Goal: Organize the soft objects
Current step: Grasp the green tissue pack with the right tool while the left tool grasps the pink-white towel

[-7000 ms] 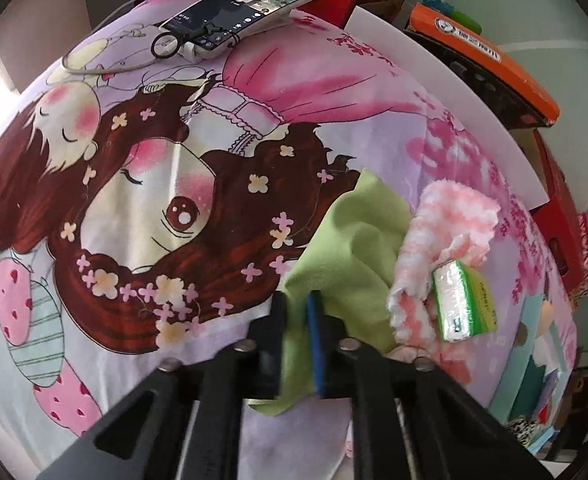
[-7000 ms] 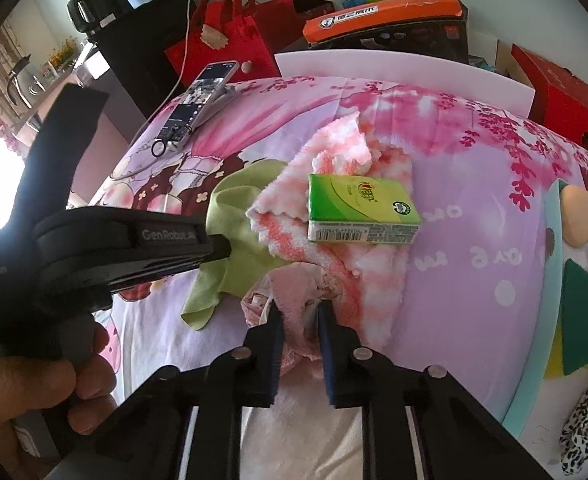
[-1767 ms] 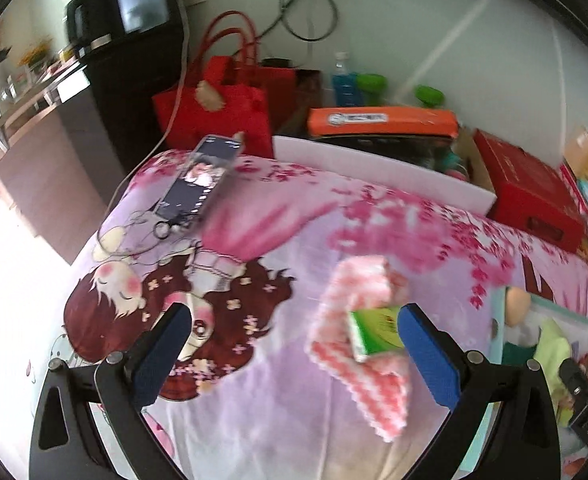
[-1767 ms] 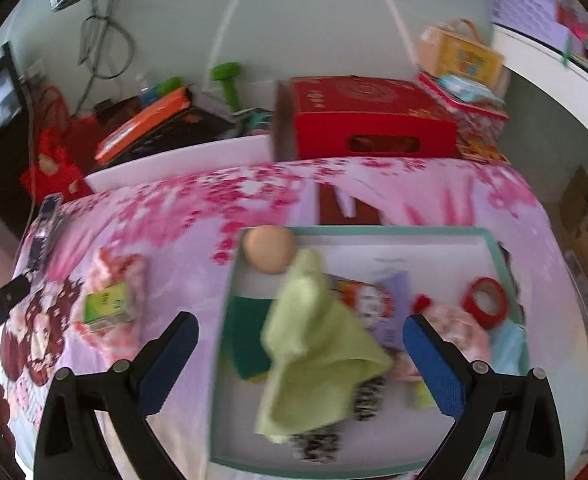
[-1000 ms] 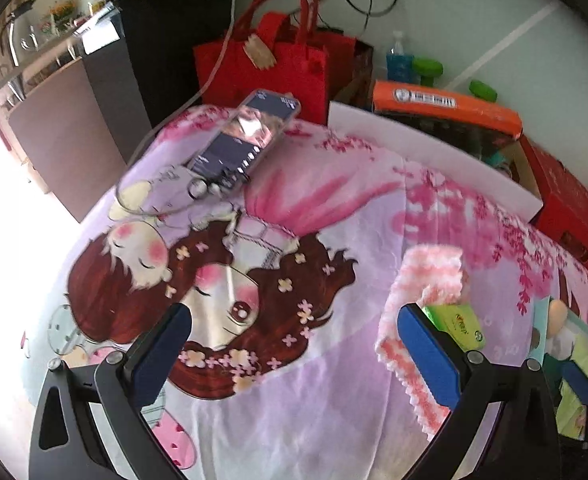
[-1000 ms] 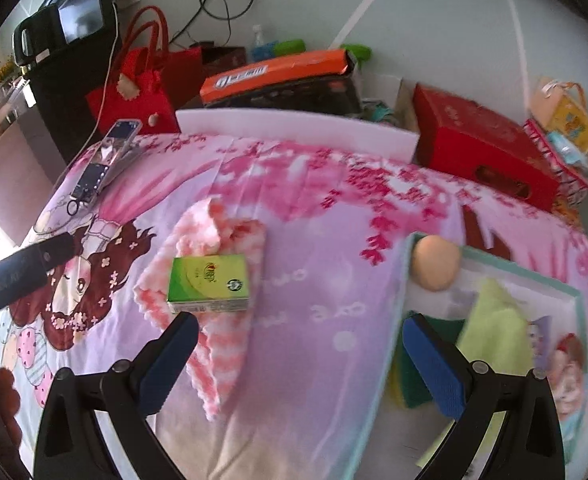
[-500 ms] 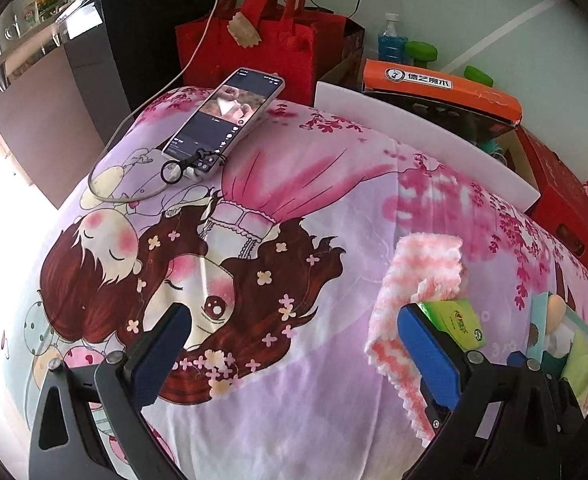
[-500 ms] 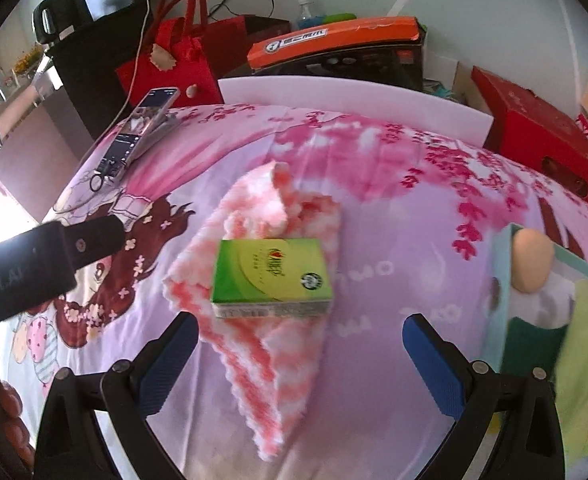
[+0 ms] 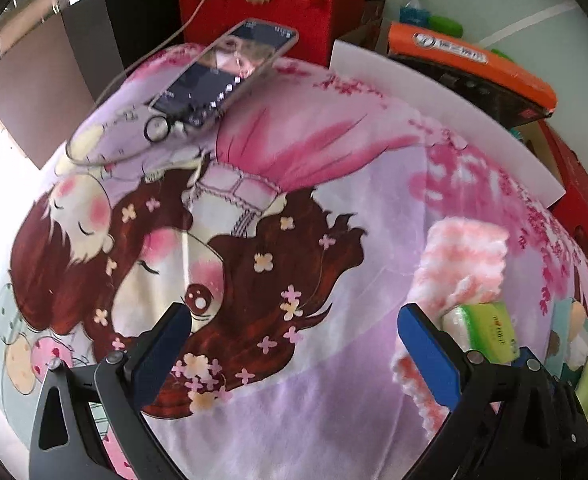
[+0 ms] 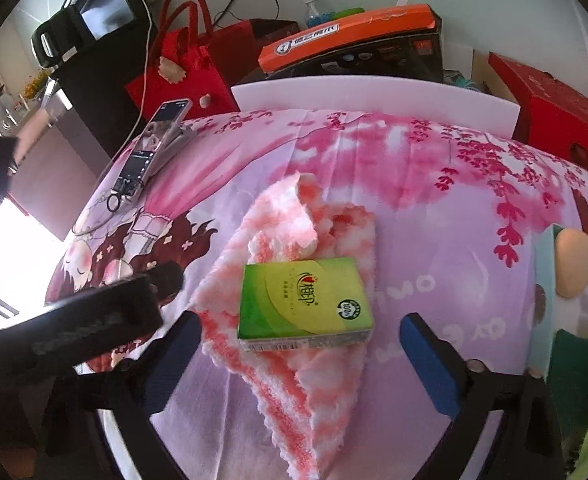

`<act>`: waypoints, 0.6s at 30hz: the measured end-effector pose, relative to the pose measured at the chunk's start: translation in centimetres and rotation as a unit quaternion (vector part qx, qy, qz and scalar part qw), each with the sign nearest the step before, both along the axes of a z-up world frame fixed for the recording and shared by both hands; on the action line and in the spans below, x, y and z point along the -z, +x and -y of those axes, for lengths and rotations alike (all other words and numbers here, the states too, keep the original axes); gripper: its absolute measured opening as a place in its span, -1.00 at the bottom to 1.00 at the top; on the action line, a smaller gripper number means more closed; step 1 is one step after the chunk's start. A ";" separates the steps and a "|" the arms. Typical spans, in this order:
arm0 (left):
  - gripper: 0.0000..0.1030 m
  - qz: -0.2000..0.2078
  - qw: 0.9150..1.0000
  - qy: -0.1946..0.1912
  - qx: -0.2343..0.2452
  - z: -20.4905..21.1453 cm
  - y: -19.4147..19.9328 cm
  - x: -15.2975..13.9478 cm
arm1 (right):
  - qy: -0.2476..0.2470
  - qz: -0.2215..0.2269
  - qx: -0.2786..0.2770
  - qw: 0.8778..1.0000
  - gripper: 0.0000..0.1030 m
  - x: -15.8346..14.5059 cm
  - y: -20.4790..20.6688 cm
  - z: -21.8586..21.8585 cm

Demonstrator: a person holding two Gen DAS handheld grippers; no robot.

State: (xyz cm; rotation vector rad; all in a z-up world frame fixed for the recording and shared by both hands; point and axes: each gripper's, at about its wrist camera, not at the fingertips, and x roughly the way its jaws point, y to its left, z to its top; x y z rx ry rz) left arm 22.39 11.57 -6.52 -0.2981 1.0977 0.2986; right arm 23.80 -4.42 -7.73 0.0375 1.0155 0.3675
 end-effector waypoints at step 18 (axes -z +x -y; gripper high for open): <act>0.99 -0.009 0.994 -0.107 -0.016 0.2 0.6 1.8 | 0.020 -0.016 0.020 0.999 0.30 0.1 -0.1 1.8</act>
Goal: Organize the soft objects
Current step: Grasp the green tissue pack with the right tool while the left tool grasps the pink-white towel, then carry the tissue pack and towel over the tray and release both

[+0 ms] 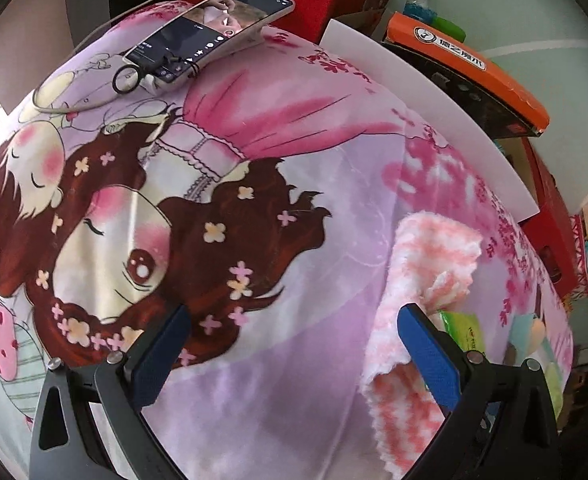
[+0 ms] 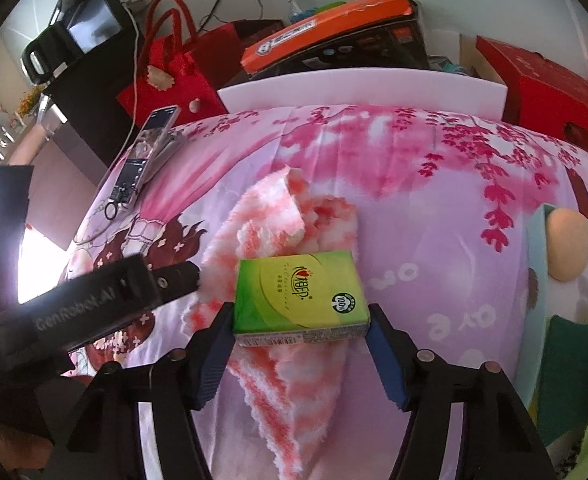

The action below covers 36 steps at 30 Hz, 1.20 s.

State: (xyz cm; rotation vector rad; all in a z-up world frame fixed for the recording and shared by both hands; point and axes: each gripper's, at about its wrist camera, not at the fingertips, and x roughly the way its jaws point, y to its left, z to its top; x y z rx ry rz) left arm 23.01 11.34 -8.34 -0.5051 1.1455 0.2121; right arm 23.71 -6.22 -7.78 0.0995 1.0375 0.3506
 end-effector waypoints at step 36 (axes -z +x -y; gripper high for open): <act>-0.89 0.055 0.992 -0.043 0.105 6.3 1.4 -2.1 | -0.039 0.011 0.089 0.995 0.30 -4.2 -2.5 7.0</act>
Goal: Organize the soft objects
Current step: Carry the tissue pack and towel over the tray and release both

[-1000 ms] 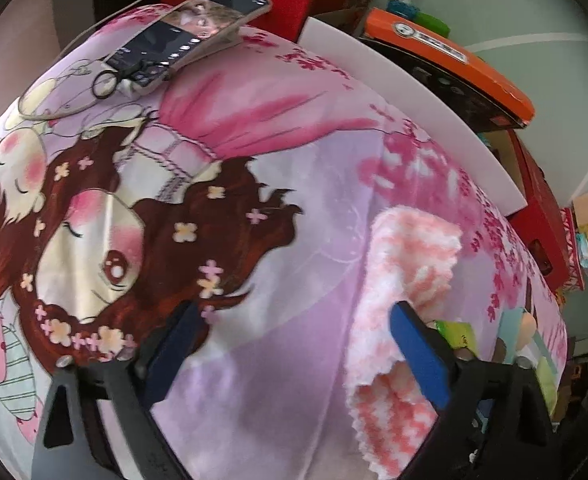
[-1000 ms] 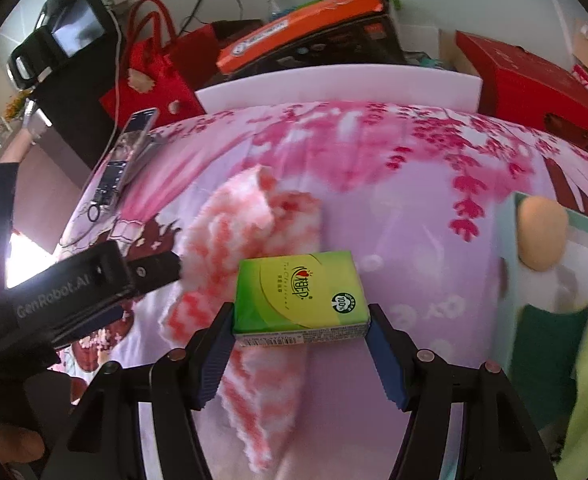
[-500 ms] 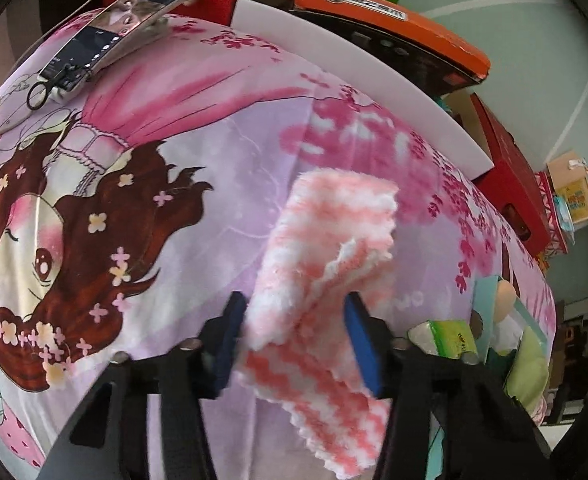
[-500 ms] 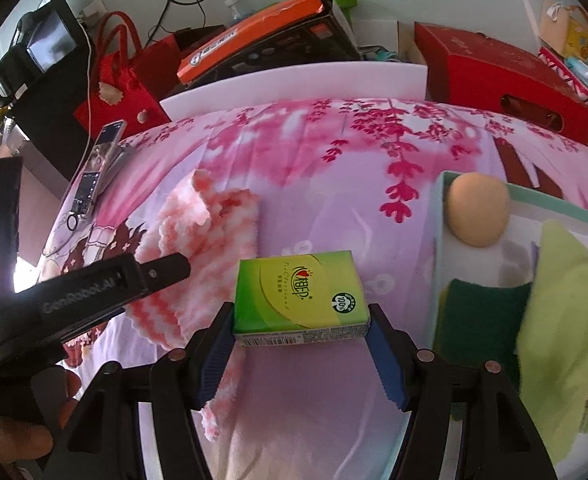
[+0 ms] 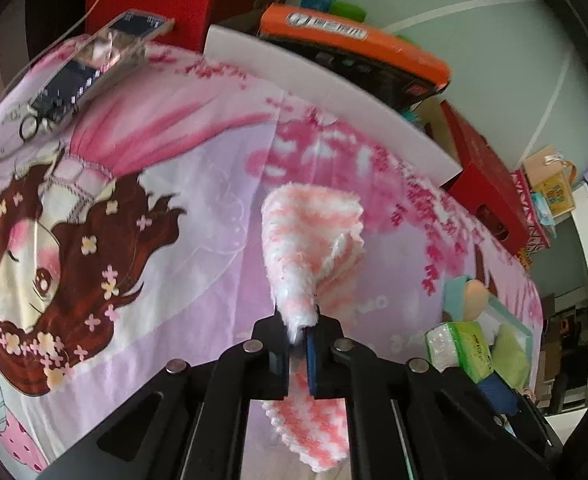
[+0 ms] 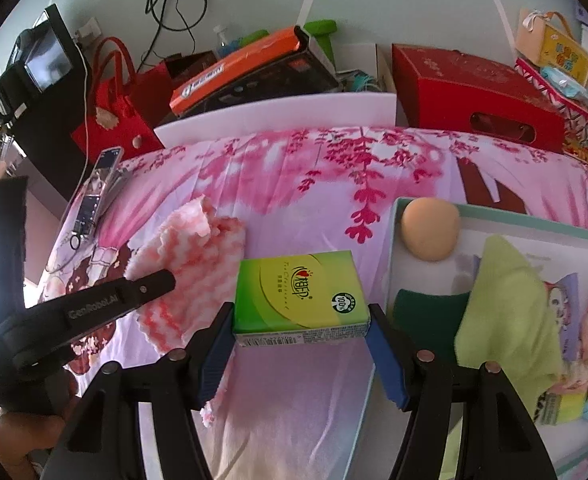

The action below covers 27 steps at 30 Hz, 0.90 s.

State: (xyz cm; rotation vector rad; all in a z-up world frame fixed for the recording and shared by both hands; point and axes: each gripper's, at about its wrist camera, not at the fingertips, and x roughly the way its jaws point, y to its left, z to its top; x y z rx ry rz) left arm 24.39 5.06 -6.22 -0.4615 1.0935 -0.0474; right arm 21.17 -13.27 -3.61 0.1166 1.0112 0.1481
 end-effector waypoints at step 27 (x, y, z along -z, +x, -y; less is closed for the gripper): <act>-0.90 0.207 0.970 0.090 0.092 7.3 -5.9 -14.3 | -0.011 0.053 0.112 0.992 0.30 -5.8 -2.8 9.4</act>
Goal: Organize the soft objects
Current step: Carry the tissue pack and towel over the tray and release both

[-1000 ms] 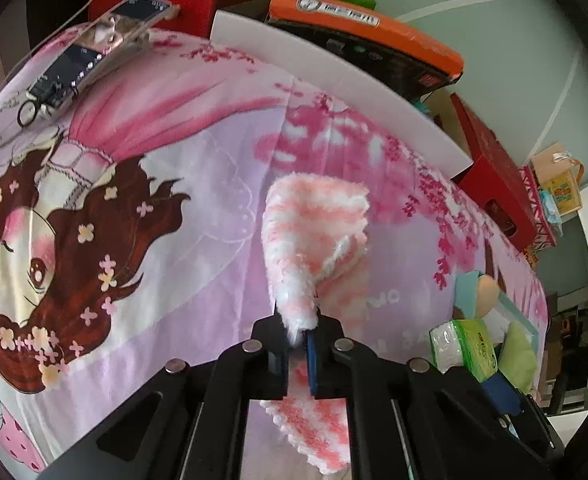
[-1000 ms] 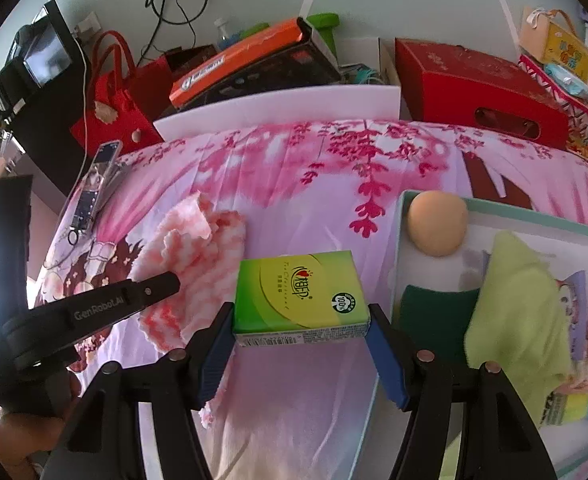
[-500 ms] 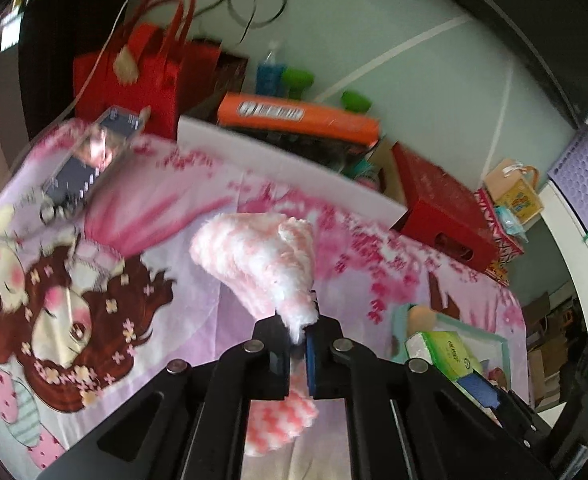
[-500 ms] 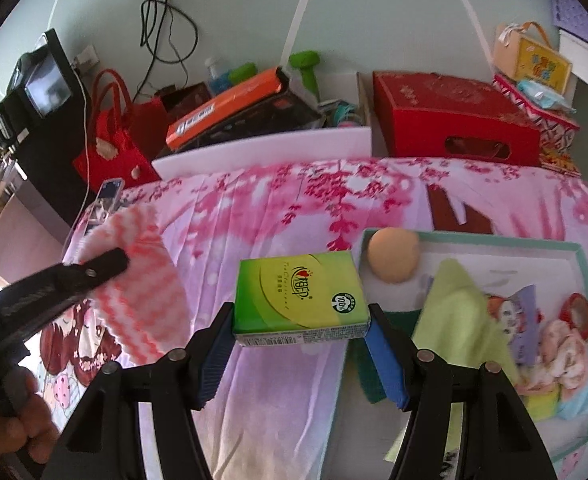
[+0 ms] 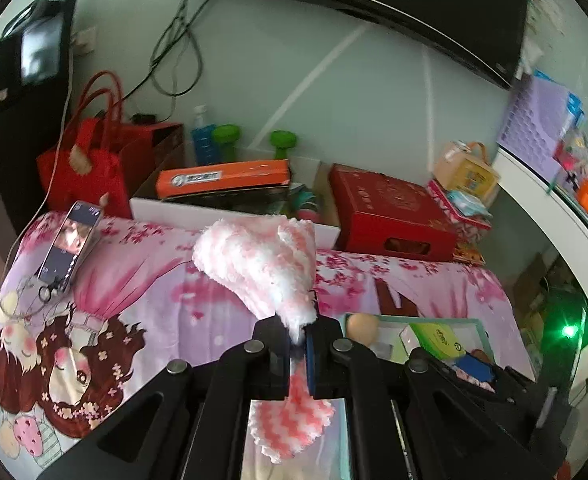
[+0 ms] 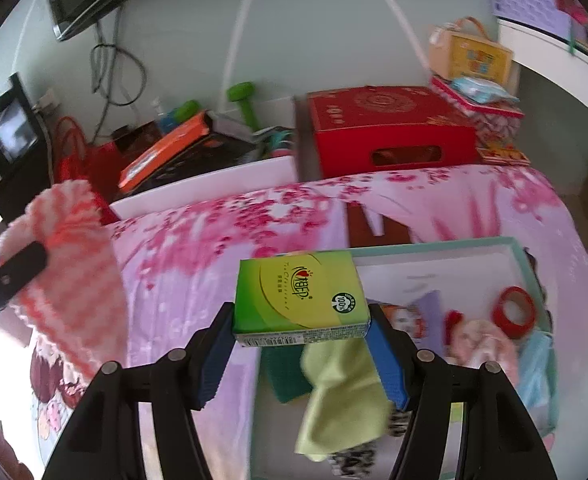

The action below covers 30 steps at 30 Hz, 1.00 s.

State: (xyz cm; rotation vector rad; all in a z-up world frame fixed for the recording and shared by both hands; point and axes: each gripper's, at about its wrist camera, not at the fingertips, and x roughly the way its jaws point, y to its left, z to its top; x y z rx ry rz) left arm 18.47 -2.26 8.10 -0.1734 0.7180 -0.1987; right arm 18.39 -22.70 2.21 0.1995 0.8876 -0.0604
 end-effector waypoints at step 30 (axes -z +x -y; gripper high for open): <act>-0.89 -0.039 0.975 0.056 0.211 17.2 -2.1 5.2 | -0.009 -0.061 0.161 0.985 0.31 2.0 -3.5 14.3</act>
